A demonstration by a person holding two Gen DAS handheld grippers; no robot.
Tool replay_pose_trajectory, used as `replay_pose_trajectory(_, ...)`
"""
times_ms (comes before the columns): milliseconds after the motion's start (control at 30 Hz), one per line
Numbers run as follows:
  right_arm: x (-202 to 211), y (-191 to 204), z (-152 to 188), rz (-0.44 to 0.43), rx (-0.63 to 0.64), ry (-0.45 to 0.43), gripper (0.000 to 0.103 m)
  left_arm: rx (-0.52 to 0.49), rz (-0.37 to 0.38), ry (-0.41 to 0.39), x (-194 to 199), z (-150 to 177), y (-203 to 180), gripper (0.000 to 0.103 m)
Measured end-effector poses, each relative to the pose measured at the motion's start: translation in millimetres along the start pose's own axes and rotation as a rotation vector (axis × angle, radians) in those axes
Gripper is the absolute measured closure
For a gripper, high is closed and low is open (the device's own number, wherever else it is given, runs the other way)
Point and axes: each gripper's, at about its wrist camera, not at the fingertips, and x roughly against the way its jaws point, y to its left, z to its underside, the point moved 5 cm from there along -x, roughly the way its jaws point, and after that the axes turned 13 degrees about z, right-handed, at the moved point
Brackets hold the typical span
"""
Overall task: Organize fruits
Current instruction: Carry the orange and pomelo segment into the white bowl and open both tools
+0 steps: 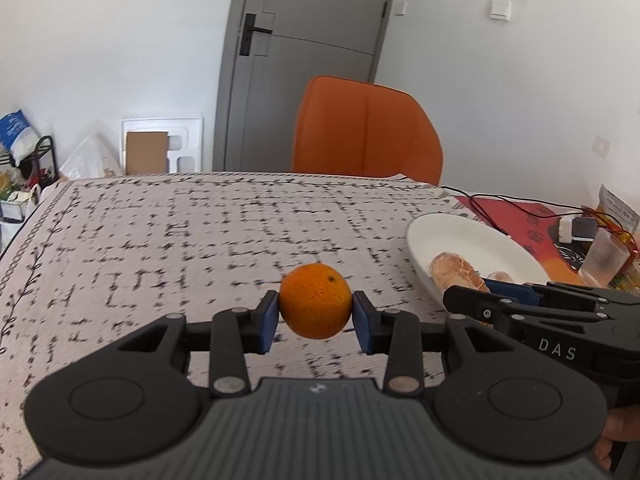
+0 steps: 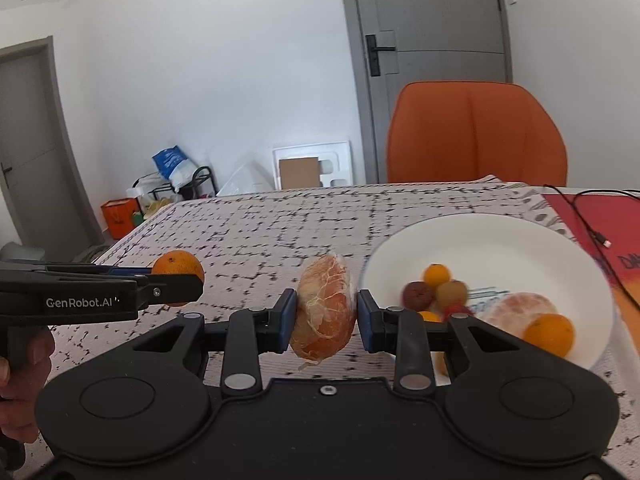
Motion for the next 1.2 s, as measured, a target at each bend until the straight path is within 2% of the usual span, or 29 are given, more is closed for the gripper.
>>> replay_pose_trajectory(733,0.6,-72.2,1.4,0.110,-0.081,-0.020,0.072,-0.098,0.074,0.047,-45.9,-11.5,-52.8,0.065)
replay_pose_trajectory(1200,-1.0,-108.0,-2.5,0.170,-0.091,-0.030,0.072,-0.154,0.114,0.076,-75.9,-19.8,-84.6,0.065)
